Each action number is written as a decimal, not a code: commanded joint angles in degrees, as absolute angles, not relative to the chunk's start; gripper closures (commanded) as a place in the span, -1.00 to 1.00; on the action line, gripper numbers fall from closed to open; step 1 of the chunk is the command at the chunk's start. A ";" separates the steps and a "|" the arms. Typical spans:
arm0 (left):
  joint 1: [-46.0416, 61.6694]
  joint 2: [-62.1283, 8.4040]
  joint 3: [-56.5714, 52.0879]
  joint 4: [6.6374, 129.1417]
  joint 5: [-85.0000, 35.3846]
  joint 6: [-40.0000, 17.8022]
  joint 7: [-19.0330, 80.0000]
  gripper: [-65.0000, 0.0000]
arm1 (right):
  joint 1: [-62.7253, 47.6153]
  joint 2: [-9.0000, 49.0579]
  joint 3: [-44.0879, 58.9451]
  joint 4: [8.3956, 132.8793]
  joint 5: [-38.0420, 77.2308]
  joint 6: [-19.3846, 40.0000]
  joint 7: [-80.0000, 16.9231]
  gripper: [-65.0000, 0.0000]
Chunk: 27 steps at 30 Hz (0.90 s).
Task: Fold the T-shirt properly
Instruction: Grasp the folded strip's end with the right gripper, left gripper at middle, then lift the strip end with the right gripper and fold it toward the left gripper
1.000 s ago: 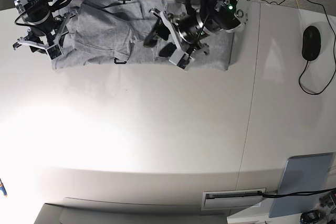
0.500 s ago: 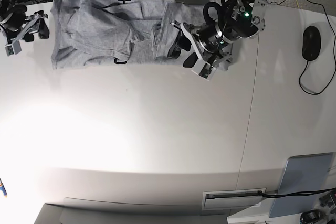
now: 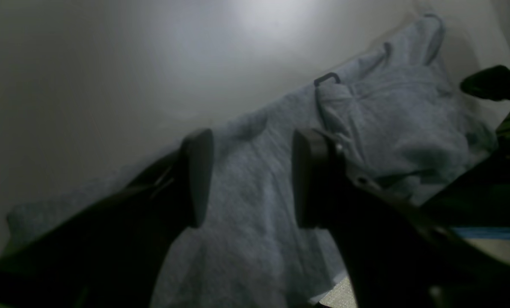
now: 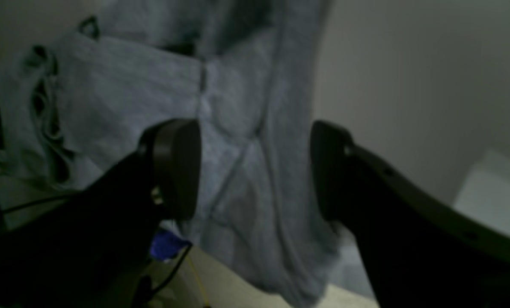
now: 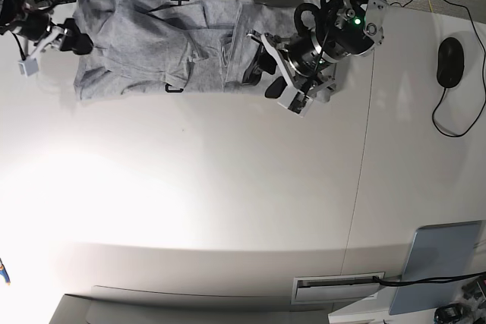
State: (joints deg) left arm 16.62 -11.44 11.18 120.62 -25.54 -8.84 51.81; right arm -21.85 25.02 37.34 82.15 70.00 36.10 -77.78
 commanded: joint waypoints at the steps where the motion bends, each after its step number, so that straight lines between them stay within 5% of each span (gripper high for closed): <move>1: 16.36 -11.42 11.11 121.73 -26.17 -9.08 50.54 0.05 | -21.61 25.71 37.78 82.72 72.40 35.48 -77.56 -0.20; 15: 16.38 -11.42 11.11 121.73 -25.63 -9.10 50.57 0.05 | -20.80 23.16 24.16 82.76 66.13 31.55 -72.42 -0.19; 17: 16.38 -11.42 11.11 121.73 -24.60 -9.08 50.57 0.05 | -20.78 22.65 24.05 82.76 66.11 31.62 -72.29 0.00; 23: 16.36 -11.44 11.09 121.73 -23.97 -9.08 50.57 0.05 | -19.94 22.52 24.10 82.76 64.45 33.63 -72.01 0.99; 27: 16.69 -11.44 11.05 121.71 -22.96 -9.06 50.63 0.05 | -17.23 24.43 26.81 82.78 58.87 34.48 -69.78 1.00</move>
State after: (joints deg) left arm 16.75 -11.46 11.18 120.62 -22.68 -8.84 51.79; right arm -17.52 22.35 25.87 82.41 61.10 35.22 -70.24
